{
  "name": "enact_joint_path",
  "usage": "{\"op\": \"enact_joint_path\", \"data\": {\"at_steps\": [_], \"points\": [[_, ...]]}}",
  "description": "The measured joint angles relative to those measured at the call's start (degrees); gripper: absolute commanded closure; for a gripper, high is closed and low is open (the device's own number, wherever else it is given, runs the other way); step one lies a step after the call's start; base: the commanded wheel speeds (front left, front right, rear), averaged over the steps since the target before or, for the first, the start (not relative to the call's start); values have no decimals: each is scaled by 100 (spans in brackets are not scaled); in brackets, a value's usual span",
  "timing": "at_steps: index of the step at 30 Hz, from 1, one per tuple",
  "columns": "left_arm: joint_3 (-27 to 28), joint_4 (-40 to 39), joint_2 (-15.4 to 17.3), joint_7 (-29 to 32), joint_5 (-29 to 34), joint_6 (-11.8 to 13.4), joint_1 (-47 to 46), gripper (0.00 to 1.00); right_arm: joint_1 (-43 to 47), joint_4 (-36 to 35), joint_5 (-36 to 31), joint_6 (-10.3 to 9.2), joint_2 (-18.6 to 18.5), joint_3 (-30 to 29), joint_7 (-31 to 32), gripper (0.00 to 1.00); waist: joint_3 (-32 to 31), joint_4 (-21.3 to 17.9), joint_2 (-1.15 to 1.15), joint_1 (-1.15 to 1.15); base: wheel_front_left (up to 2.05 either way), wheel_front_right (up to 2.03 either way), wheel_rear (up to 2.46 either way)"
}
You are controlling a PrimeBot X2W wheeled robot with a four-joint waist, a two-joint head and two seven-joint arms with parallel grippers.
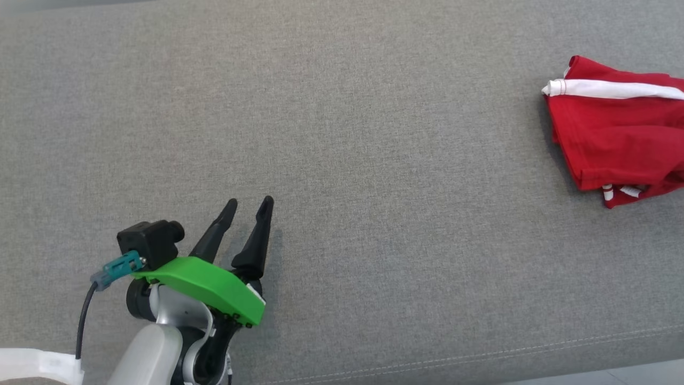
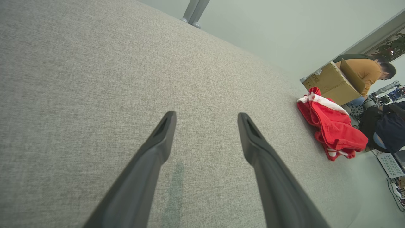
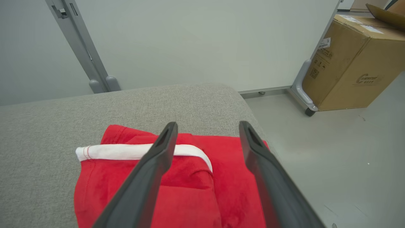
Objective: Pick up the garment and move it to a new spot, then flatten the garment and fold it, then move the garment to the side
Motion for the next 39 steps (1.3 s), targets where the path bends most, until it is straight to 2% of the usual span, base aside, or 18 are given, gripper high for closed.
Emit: {"op": "enact_joint_path", "data": {"at_steps": [4, 7, 10, 14, 20, 24, 39], "points": [[142, 257, 180, -270, 285, 0, 36, 0, 2, -200, -386, -111, 42, 41, -573, 0, -228, -25, 0, 0, 0, 0, 0], [368, 538, 401, -594, 516, 1, 264, 0, 90, -427, -468, -190, 328, 14, -1049, 0, -486, -48, 0, 0, 0, 0, 0], [412, 725, 572, -825, 770, 1, 461, 0, 420, -490, -537, -201, 570, 44, -1025, 0, -691, -61, 0, 0, 0, 0, 0], [481, 864, 593, -1093, 881, 3, 639, 0, 919, -543, -728, -236, 782, 119, -975, 0, -952, -57, 0, 0, 0, 0, 0], [438, 1110, 856, -1413, 1333, 7, 784, 0, 1337, -697, -1015, -243, 1193, 257, -969, 0, -1272, -9, 0, 0, 0, 0, 0], [371, 1261, 865, -1569, 1457, 7, 876, 0, 1634, -734, -1257, -243, 1474, 303, -968, 0, -1442, 35, 0, 0, 0, 0, 0], [560, 1628, 798, -1647, 1469, 11, 1131, 0, 2203, -844, -2109, -243, 2100, -521, -943, 0, -1753, 289, 0, 0, 0, 0, 0]]}}
